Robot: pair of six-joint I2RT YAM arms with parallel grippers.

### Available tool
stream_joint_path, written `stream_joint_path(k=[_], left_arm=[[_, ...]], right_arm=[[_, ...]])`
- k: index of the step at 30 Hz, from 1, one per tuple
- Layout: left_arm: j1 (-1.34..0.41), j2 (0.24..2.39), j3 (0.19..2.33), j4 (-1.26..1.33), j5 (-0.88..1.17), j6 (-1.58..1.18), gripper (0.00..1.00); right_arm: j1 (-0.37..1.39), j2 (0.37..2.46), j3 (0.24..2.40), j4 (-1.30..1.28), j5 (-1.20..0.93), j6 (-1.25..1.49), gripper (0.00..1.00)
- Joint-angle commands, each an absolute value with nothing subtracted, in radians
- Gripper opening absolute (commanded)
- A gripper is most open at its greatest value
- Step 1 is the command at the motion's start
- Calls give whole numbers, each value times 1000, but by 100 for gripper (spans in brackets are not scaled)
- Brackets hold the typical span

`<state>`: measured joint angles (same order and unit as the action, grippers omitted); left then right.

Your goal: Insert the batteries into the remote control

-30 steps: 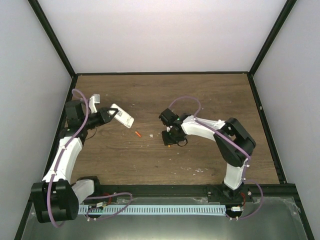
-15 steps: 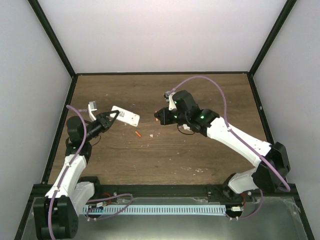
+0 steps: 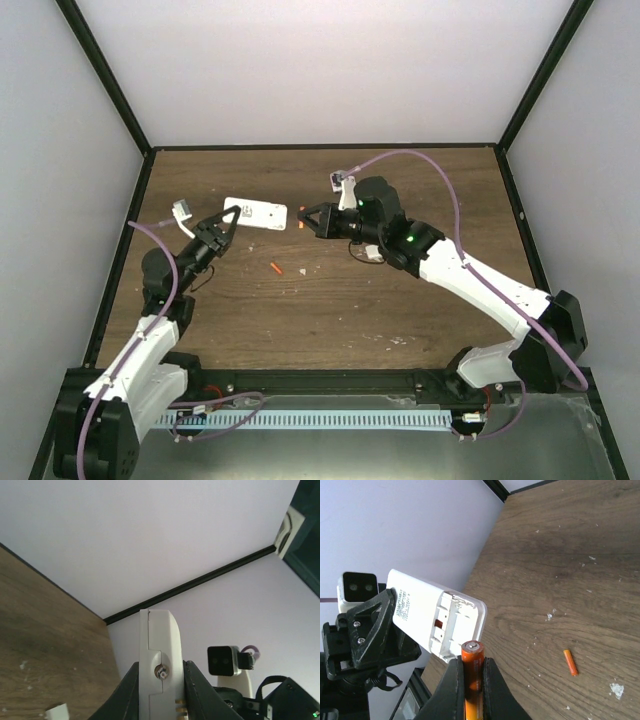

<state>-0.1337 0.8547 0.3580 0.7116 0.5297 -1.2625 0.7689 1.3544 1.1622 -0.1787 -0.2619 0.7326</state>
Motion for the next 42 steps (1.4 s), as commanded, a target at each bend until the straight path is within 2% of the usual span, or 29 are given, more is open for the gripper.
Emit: stream_joint_path(k=[1,22,31,42], left_arm=[[-166,830,332,819,440,-1350,0],[-181,839,312,833,423,-1455,0],[-181,838,315,820,421,-1447,0],[-184,845,316,844,411,-1453,0]], right_arm=[[772,1359,1163,-95,-270,739,1],[800,1463,1271,-26,-289,697,1],[813,1471,1325,-81,-221,669,1],[837,1517,1352,-103,-240,687,1]])
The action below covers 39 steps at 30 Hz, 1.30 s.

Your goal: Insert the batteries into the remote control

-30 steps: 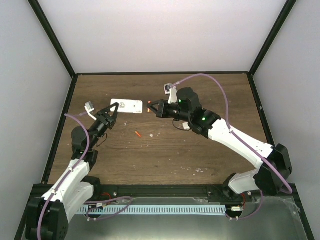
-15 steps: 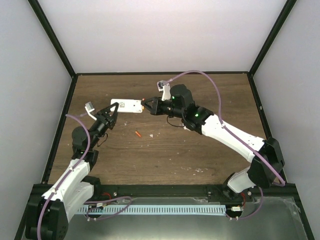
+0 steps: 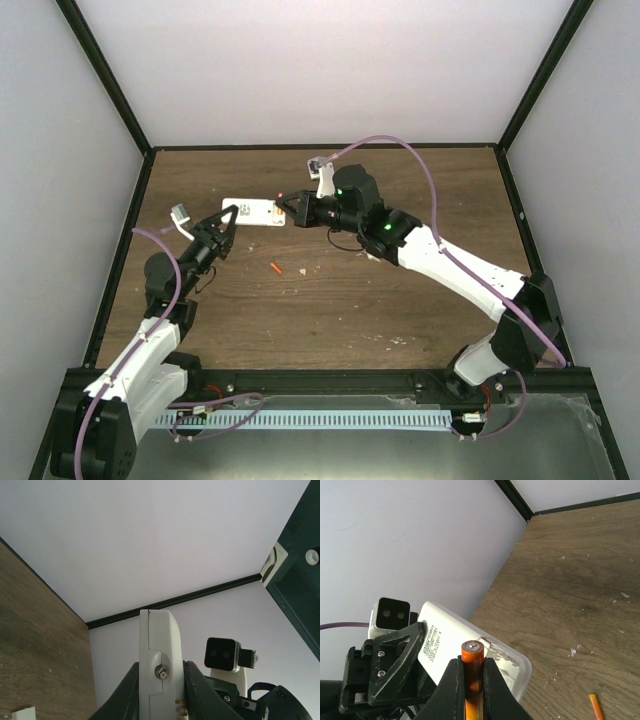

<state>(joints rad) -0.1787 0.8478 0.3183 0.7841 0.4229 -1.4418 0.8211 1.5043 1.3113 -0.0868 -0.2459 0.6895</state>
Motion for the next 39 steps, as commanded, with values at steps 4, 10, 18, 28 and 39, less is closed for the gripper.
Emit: stream_joint_path(k=[4,10,18,28,39], left_arm=[[-187,844,317,848,406,-1450,0],[-189,842,318,844,407,-1437,0],[-188,844,325,826,414,-1411,0],[-189,842,323,831,409,-1402,0],[-189,844,325,830,408,-1402,0]], right_arm=[[842,1519,1354,-118,-225,685,1],[842,1506,1354,-156,-199,678,1],[843,1500,1364,-191,-184,673,1],[843,1526,1378,-220,-220,693,3],[843,1531,1378,-221,-229,694,6]])
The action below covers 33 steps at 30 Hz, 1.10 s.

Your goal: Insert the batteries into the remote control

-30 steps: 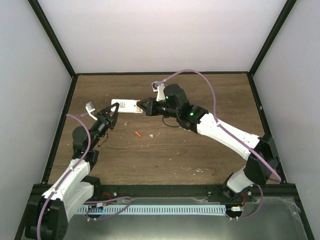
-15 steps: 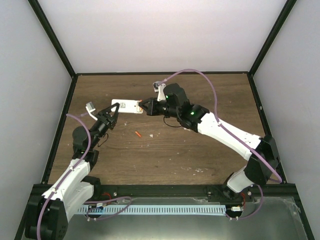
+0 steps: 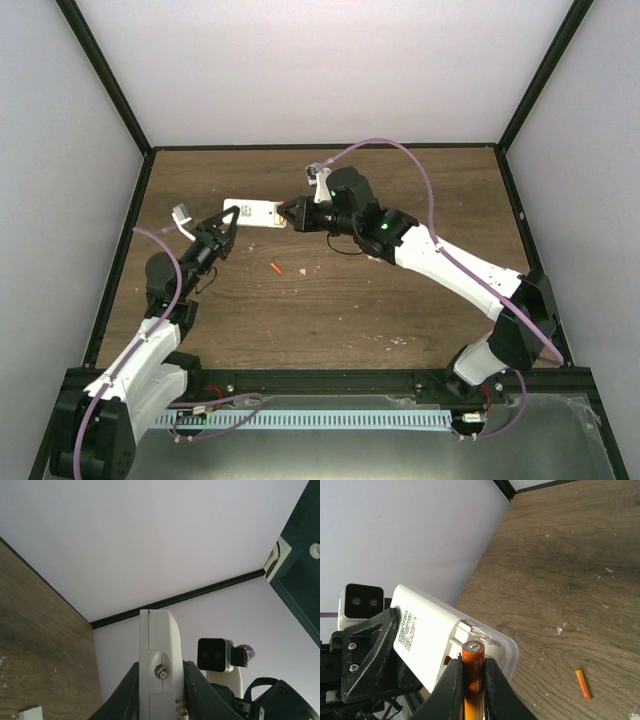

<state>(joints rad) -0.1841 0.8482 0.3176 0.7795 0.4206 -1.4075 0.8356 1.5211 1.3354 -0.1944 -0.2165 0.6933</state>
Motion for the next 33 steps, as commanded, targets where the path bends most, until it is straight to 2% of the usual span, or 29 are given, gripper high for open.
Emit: stream_joint_path(k=[1,14,26,33], left_arm=[[-189,844,325,830,407,-1402,0],[-188,844,328,817,411,-1384,0],[-189,841,348,758,441,-1312,0],[-190,841,350,758,444,-1309,0]], right_arm=[[843,1531,1379,-222,-229,695,7],[843,1515,1378,-235,-207,688,9],[843,1488,1442,-298,-139,651,26],[843,1570,1545,-386,-111,630,29]])
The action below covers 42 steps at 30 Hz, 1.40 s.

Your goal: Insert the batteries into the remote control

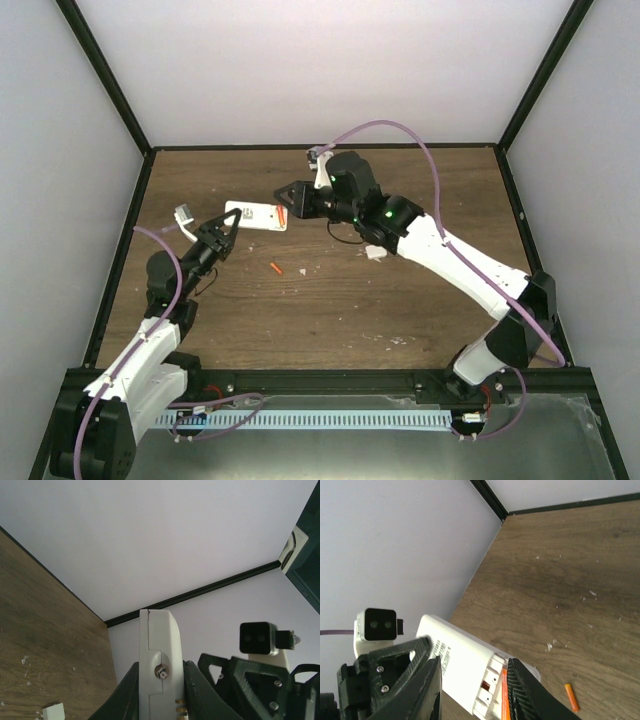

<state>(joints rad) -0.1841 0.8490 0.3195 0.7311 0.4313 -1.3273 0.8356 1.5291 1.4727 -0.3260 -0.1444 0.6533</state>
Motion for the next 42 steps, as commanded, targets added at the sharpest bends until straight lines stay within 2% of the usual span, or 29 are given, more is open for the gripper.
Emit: stream_joint_path(k=[1,12,42], left_arm=[[-189,841,350,758,444,-1309,0],[-190,846,359,762,445,-1312,0],[-190,857,365,758,442,-1308,0]], right_arm=[[843,1586,1556,-403,-108,630,29],[843,1685,1657,-536,-91,637,33],[843,1680,1686,-504,-155,656,36]])
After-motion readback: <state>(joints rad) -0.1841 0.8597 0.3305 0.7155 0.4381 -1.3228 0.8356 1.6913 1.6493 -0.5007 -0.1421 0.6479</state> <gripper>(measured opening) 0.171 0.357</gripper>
